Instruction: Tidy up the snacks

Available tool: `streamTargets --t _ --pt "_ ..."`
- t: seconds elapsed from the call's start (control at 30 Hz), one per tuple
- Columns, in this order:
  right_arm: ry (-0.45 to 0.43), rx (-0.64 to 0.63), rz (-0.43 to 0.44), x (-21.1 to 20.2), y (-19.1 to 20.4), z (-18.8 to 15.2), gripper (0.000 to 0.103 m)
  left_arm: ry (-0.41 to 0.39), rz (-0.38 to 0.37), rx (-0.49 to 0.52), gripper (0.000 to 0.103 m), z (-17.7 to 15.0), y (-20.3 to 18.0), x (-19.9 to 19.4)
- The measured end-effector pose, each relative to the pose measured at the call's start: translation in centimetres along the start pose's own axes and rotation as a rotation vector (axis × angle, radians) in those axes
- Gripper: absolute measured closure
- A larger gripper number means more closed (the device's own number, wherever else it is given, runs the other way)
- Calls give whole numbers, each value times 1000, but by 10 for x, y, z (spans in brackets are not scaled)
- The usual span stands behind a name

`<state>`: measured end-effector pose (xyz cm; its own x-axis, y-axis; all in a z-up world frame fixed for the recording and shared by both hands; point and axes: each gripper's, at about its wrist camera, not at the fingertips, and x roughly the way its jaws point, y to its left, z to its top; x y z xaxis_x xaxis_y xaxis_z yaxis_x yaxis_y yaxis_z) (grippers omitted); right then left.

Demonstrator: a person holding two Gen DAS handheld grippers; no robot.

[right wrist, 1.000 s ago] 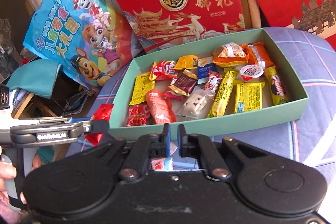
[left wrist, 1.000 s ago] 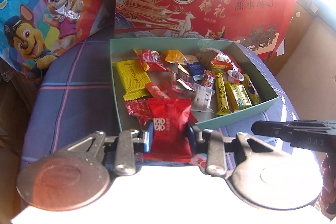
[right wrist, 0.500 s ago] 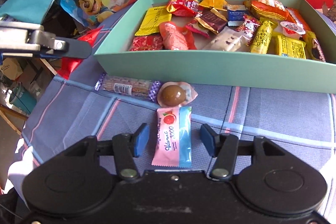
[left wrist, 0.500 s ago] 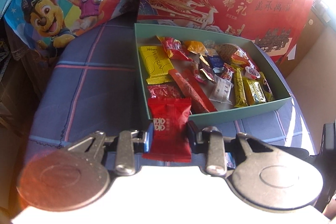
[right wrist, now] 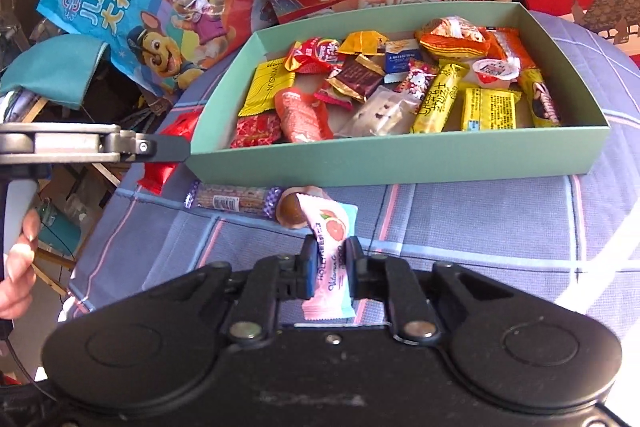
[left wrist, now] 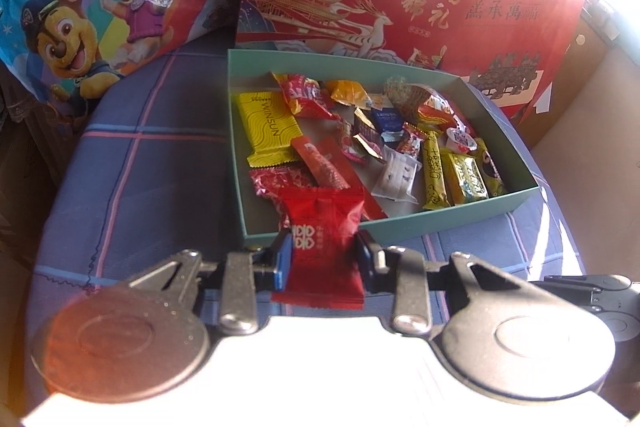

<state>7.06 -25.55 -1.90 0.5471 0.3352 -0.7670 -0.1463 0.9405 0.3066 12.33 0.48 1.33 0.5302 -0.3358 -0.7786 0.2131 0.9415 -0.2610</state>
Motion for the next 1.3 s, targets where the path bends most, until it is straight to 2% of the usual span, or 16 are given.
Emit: streamTargets --t 0.17,0.43,0.6,0.8,0.83,0.87,0.9,0.93,0.97,1.0,1.03,1.3 --pt "-94 47 2 -25 -19 18 89 12 -6 40 70 4 -18 7" --pt "-210 123 -74 -38 -64 76 89 -5 -25 100 70 39 -52 36" --pt "-211 162 -124 -24 -93 97 89 1 -29 128 70 60 -68 60" --pt "-187 198 -158 0 -115 104 89 29 -34 149 70 66 -79 84" --pt "-182 202 -160 3 -118 105 85 32 -28 152 68 66 -80 87" --pt "-178 207 -161 6 -120 105 83 33 -16 155 54 66 -81 90" --pt "-180 215 -158 7 -122 105 66 37 5 159 41 66 -82 93" --pt "-186 224 -161 7 -122 104 38 33 21 161 17 66 -82 94" --pt "-199 224 -164 7 -121 104 26 19 42 164 4 65 -82 94" --pt "-216 217 -168 5 -120 103 9 3 60 166 2 64 -81 92" --pt "-227 208 -174 5 -118 103 2 -6 68 168 2 65 -80 90" --pt "-225 187 -165 -8 -96 103 0 1 72 144 0 61 -75 76"
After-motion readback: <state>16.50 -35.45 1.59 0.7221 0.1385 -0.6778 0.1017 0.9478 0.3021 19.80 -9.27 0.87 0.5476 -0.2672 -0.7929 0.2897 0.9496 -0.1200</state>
